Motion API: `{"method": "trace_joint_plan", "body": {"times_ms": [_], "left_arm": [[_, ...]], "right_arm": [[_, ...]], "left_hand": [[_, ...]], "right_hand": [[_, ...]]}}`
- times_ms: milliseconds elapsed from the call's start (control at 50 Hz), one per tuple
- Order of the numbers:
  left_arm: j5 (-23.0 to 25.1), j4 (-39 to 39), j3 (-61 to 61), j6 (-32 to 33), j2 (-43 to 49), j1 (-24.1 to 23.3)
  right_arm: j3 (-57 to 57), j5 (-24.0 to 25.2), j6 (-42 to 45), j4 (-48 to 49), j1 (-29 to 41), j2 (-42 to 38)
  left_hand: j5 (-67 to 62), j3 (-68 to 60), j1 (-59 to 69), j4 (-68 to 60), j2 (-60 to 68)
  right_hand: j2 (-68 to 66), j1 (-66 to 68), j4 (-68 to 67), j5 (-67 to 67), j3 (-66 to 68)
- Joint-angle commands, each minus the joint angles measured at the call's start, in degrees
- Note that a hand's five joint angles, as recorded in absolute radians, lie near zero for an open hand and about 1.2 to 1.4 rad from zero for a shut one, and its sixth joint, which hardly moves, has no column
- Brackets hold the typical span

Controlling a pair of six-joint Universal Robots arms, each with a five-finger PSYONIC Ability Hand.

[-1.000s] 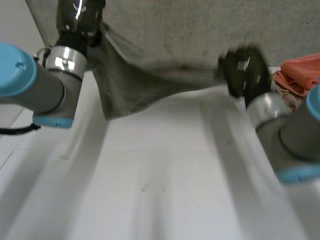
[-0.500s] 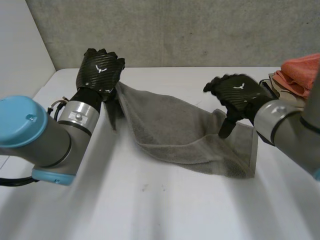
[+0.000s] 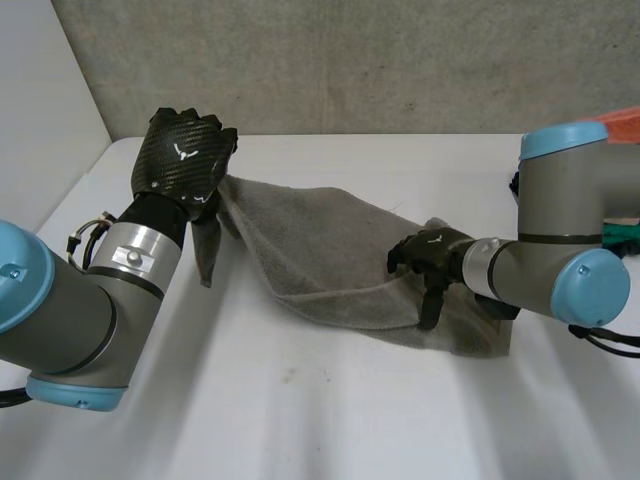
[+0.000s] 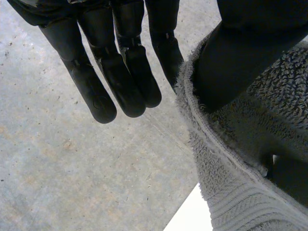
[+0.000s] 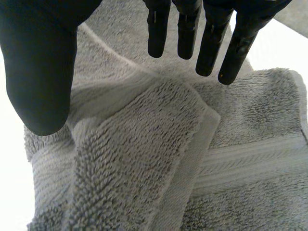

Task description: Fold the laundry.

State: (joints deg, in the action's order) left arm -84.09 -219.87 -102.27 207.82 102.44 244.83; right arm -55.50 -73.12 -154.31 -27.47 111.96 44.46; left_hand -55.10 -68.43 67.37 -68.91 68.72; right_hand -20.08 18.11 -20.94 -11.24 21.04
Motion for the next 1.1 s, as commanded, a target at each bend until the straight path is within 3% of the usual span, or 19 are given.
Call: {"method": "trace_joint_plan", "body": {"times_ms": [20, 340, 400, 420, 440, 500, 660, 760, 900, 1040, 1100], "left_arm": [[0.0, 0.0, 0.1, 0.0, 0.1, 0.0], [0.1, 0.0, -0.6, 0.0, -0.1, 0.1], [0.0, 0.0, -0.2, 0.0, 0.0, 0.2], [0.0, 0.0, 0.0, 0.0, 0.0, 0.3], [0.0, 0.0, 0.1, 0.0, 0.0, 0.3], [0.0, 0.0, 0.3, 0.0, 0.0, 1.0], [-0.1, 0.8, 0.1, 0.1, 0.0, 3.4], [-0.1, 3.9, -1.3, 0.2, -1.3, 4.4], [0.0, 13.2, -2.8, 0.0, -1.8, 4.6], [0.0, 17.5, -2.1, 0.3, 1.7, 5.1], [-0.1, 17.3, 1.2, 1.7, 6.6, 5.1]], "right_arm": [[1.3, -0.5, 1.5, 1.5, 0.4, -1.6], [8.2, -3.6, 1.4, -1.3, 0.7, -7.8], [8.4, -4.4, 1.4, -1.3, 0.7, -8.1], [8.4, -4.3, 1.3, -1.2, 0.7, -8.1], [8.4, -4.2, 0.9, -0.9, 0.8, -7.4], [8.4, -4.3, 0.5, 0.4, 0.8, -5.4], [-4.7, -3.0, 0.8, 6.4, 0.2, 13.7], [-12.9, -2.9, 7.8, 4.9, -0.3, 21.6], [-22.1, -3.6, 19.8, -0.5, -1.9, 25.9], [-23.5, -3.5, 21.3, -1.8, -2.7, 24.9], [-21.1, -3.2, 20.5, -0.1, -3.2, 19.9]], "left_hand": [[-14.9, -11.6, 12.6, -11.1, 11.3], [-14.9, -11.6, 12.6, -11.1, 11.3], [-14.9, -11.6, 12.6, -11.1, 11.3], [-14.9, -11.6, 12.6, -11.1, 11.3], [-14.9, -11.6, 12.6, -11.1, 11.3], [-14.9, -11.6, 12.6, -11.1, 11.3], [-14.9, -11.6, 12.6, -11.1, 11.3], [-14.9, -11.6, 12.6, -11.1, 11.3], [-14.9, -11.6, 12.6, -11.1, 11.3], [-14.9, -11.6, 12.6, -11.1, 11.3], [-14.9, -11.6, 12.6, -11.1, 11.3]], "right_hand": [[-1.8, 3.8, -0.9, -0.6, 0.8], [-2.9, 4.9, -2.1, -1.8, 2.0], [-21.4, 23.3, -20.5, -20.2, 20.4], [-35.3, 37.3, -34.4, -34.1, 34.3], [-59.7, 61.6, -58.8, -58.5, 58.7], [-59.9, 61.9, -59.1, -58.8, 59.0], [-59.9, 61.9, -59.1, -58.8, 59.0], [-59.9, 61.9, -59.1, -58.8, 59.0], [-59.9, 61.9, -59.1, -58.8, 59.0], [-59.9, 61.9, -59.1, -58.8, 59.0], [-59.9, 61.9, -59.1, -58.8, 59.0]]}}
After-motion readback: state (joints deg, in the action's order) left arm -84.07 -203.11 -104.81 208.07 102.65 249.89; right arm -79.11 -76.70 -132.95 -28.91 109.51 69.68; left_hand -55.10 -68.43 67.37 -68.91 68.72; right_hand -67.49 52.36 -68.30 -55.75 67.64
